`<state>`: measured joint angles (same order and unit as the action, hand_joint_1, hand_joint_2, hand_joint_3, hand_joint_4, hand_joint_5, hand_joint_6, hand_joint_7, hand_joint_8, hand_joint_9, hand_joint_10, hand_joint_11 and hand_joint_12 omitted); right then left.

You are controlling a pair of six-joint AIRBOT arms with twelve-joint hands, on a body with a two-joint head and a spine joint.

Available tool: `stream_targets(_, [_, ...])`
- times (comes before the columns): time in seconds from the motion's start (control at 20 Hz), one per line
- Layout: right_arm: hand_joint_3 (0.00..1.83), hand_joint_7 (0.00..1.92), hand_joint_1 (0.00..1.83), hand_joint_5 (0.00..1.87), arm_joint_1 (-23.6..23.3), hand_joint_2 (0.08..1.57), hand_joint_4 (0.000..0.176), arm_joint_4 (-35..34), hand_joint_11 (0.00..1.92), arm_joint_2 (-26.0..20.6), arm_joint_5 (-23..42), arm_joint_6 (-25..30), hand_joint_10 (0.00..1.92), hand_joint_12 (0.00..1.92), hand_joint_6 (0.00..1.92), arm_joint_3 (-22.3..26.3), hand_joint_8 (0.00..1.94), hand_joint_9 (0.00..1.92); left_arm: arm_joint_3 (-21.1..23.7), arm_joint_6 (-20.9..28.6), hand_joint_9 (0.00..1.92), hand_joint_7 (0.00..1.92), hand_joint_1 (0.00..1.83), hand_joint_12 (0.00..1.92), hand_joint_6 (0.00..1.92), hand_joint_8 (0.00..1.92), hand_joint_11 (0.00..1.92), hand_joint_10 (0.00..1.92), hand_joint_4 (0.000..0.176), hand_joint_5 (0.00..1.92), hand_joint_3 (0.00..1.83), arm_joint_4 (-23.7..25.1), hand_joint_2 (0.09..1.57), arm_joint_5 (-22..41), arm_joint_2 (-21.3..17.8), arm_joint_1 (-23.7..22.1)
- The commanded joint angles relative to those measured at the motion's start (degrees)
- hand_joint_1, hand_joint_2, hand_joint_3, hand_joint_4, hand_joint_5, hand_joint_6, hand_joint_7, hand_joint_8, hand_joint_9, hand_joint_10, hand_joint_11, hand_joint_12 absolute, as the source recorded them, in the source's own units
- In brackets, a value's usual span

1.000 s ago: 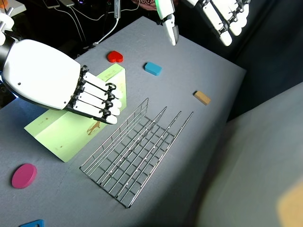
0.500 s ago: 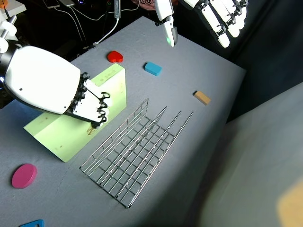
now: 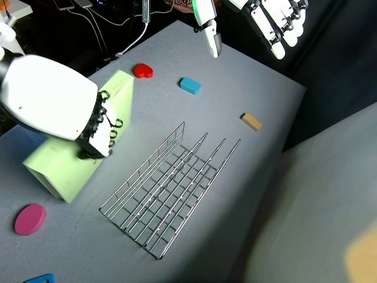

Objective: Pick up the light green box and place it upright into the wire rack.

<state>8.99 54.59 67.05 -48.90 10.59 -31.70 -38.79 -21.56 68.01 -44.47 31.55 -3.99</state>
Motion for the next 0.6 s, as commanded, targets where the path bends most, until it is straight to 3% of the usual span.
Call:
stream_targets(0.0, [0.00,0.89,1.35,0.75,-1.5,1.18,0.000,4.0,0.78,-0.4,1.6,-0.1,1.47,1.48,1.11,0.5,1.18,0.79,0.1,-0.2,0.17,0.18,0.16,0.67,0.00,0.00,0.00,0.00,0.031,0.20,0.00,4.5,1.15,1.2,-0.3,-0.3])
stream_targets(0.55, [0.00,0.90,1.35,0.75,-14.8,1.18,0.000,3.9,0.78,-4.9,-2.6,-3.6,1.46,1.46,1.11,3.0,1.17,0.80,0.4,-0.2,0.17,0.18,0.16,0.67,0.00,0.00,0.00,0.00,0.031,0.20,0.00,4.2,1.15,1.1,-0.4,-0.3])
